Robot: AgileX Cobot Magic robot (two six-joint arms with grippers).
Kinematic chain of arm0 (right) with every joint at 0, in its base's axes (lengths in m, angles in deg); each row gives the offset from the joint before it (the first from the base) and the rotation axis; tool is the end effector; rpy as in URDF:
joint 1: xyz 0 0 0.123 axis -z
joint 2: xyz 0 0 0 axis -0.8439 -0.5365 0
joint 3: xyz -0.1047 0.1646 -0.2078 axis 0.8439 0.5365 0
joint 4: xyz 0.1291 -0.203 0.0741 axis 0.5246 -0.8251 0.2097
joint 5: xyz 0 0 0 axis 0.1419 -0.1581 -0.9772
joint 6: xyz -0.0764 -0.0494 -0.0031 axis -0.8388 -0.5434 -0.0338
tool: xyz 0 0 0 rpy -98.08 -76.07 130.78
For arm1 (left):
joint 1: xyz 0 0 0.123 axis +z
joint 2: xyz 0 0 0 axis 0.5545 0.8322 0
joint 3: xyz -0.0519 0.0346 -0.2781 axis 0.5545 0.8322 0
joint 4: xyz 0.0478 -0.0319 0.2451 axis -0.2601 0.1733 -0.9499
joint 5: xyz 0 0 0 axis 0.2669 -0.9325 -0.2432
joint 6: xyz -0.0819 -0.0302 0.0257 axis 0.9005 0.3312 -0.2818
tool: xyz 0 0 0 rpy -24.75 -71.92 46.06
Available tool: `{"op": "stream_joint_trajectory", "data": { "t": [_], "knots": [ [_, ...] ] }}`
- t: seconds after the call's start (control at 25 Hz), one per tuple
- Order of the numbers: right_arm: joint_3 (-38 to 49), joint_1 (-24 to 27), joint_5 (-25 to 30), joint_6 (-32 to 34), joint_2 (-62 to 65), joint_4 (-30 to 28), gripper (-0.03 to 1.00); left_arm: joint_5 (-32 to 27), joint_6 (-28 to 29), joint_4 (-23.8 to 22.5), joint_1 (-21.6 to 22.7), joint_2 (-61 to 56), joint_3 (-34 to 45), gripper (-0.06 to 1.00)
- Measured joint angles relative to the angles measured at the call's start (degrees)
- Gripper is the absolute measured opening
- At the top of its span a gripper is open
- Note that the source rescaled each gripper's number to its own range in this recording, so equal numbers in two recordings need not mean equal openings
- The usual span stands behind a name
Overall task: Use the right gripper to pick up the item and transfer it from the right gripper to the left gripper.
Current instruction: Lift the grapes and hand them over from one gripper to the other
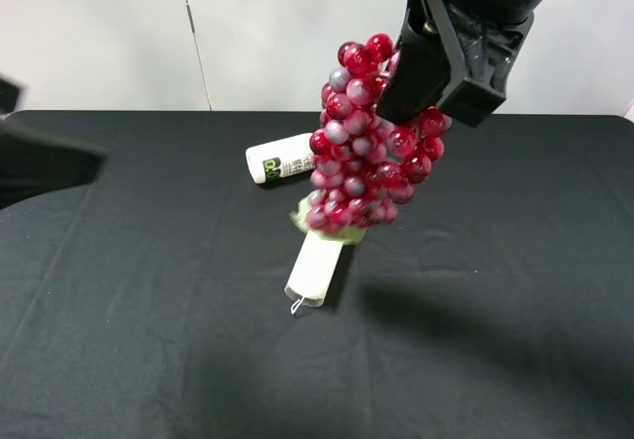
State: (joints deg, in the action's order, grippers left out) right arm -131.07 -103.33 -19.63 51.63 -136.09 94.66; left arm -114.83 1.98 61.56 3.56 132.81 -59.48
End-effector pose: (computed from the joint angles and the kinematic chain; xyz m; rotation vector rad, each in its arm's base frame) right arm 0.1906 0.2100 0.3800 -1.7516 2.0252 0.2092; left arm 0.1404 -0.0911 0.3260 0.8042 1.9680 -0.2903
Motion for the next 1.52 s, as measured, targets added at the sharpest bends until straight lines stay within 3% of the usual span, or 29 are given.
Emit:
{"op": "stream_joint_trajectory", "data": {
  "t": [0.32,0.72,0.88,1.24,1.52],
  "knots": [
    [0.00,0.00,0.00,0.06,0.00,0.70,0.00,16.33,-4.13,1.96,-9.48,12.84,0.00,1.00],
    [0.00,0.00,0.00,0.83,0.00,1.95,0.00,27.13,-4.31,2.17,-19.75,24.64,0.00,1.00],
    [0.00,0.00,0.00,1.33,0.00,2.92,0.00,35.24,-3.94,2.17,-20.69,28.54,0.00,1.00],
    [0.00,0.00,0.00,1.50,0.00,3.85,0.00,47.96,2.90,1.61,-20.69,37.68,0.00,1.00],
    [0.00,0.00,0.45,1.55,0.00,3.73,0.00,58.78,12.16,-10.47,-20.69,42.13,0.00,1.00]
  ]
}}
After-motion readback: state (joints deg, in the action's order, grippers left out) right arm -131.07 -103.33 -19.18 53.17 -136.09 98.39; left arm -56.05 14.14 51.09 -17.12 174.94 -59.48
